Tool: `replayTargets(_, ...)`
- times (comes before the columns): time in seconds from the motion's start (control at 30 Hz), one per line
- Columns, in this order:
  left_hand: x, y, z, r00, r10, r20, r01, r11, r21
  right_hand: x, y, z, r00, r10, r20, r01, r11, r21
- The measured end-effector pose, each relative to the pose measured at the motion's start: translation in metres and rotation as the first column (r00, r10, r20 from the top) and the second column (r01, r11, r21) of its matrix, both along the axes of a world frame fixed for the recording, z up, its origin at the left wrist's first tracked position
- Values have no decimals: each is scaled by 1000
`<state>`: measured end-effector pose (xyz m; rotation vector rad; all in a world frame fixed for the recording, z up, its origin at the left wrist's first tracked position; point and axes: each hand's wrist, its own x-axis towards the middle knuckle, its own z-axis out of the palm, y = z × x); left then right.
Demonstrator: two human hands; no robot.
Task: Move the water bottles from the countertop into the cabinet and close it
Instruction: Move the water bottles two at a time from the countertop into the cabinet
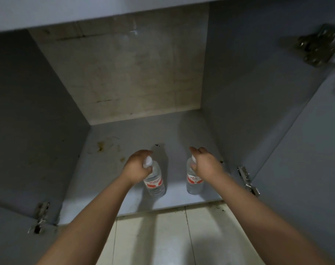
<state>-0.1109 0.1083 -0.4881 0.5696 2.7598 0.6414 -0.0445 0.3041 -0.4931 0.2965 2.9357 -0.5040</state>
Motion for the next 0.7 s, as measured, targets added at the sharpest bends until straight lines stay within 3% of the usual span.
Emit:
replayTargets(0.17, -2, -5, 5, 991, -131, -38, 119, 967, -226, 2, 3, -2, 999, 32, 14, -32, 999, -15)
replayTargets(0.23, 3, 1, 7, 994, -4, -111, -29, 954, -298, 1, 2, -1, 999, 31, 8, -31, 999, -12)
replayTargets(0.33, 8, 17, 5, 955, 278, -105, -296, 918, -264, 2, -1, -1, 1000, 5, -13, -5, 1000, 0)
replayTargets(0.4, 9, 21, 3, 943, 321, -90, -334, 908, -253, 3, -1, -2, 1000, -8, -20, 8, 1000, -5)
replayTargets(0.47, 8, 18, 4, 971, 207, -117, -230, 941, -249, 3, -1, -3, 1000, -7, -15, 7, 1000, 3)
replayTargets(0.6, 0, -8, 10, 981, -196, -4, 191, 958, -212, 2, -1, -3, 1000, 8, -11, -8, 1000, 25)
replayTargets(0.7, -4, -18, 15, 983, -183, -31, 179, 979, -100, -2, 0, -2, 1000, 22, 3, -22, 999, 38)
